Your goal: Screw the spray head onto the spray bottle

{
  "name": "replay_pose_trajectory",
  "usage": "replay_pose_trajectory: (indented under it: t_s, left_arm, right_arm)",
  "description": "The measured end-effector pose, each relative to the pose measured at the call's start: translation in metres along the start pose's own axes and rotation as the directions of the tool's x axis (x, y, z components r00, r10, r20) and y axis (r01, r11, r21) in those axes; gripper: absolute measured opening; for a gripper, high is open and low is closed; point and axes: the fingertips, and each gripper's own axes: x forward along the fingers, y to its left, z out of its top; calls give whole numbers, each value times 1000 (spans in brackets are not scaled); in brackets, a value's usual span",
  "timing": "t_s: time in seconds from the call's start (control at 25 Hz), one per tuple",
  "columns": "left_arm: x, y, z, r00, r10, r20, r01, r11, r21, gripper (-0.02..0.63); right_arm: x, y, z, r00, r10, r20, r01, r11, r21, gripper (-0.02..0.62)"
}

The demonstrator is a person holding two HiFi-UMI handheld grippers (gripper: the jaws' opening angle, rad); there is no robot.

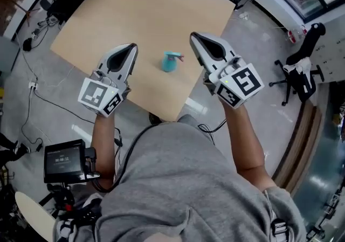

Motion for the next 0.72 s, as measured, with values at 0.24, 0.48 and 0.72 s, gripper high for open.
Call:
replay_pose_trajectory:
  t_s: [0.24, 0.48, 0.72]
  left_arm:
    - [-12, -47, 31, 1000, -14, 17, 13, 998, 66, 5]
    - [-23, -33, 27, 1000, 22, 4, -22, 999, 49, 5]
    - [-18, -33, 19, 999, 30, -22, -29, 998, 48, 5]
  right_arm:
    - [-43, 28, 24, 997, 31, 72, -30, 999, -17, 6]
    - [-19, 45, 19, 997, 64, 51, -62, 997, -43, 6]
    - [-15, 42, 12, 996, 78, 34, -77, 997, -24, 6]
